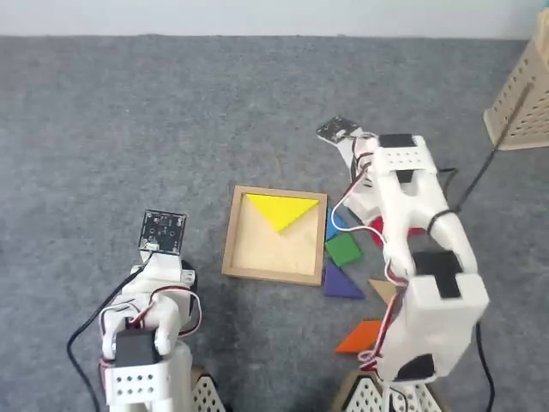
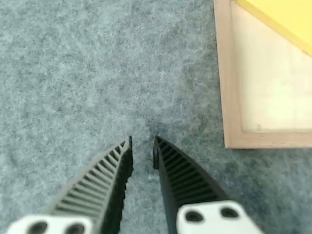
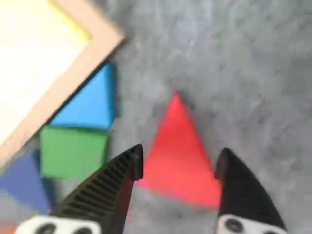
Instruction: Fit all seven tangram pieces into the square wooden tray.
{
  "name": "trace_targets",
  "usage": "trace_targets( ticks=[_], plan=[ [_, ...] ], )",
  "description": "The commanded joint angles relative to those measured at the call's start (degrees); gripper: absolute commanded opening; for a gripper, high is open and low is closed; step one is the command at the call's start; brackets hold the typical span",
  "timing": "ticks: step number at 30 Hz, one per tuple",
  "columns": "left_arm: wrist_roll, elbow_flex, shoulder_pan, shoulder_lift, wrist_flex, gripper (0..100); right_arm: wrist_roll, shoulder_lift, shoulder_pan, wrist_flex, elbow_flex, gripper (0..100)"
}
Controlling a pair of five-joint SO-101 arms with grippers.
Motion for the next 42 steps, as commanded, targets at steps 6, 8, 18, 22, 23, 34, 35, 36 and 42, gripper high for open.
trace_targets(
  ticks=[6,8,18,22,23,34,35,36,42],
  plan=[
    [0.44,-0.57,0.18,-1.23,0.00,7,16.35,-9.19,4.00,6.20,3.25,27.1],
    [0.44,-0.57,0.18,-1.23,0.00,7,17.14,-9.10,5.14,2.42,6.33,27.2],
    [0.44,-0.57,0.18,-1.23,0.00,7,15.47,-8.48,4.70,-11.21,15.82,32.6],
    [0.44,-0.57,0.18,-1.23,0.00,7,16.00,-4.53,2.51,-11.65,15.91,32.5],
    [0.44,-0.57,0.18,-1.23,0.00,7,16.00,-3.38,2.15,-12.44,15.91,32.3],
    [0.44,-0.57,0.18,-1.23,0.00,7,15.74,-1.01,2.24,-10.15,12.84,16.2],
    [0.44,-0.57,0.18,-1.23,0.00,7,15.65,-1.01,2.24,-10.15,12.84,16.2],
    [0.44,-0.57,0.18,-1.23,0.00,7,15.65,-1.10,2.24,-10.15,12.84,16.2],
    [0.44,-0.57,0.18,-1.23,0.00,7,13.63,-3.03,1.98,-7.08,9.58,15.8]
  ],
)
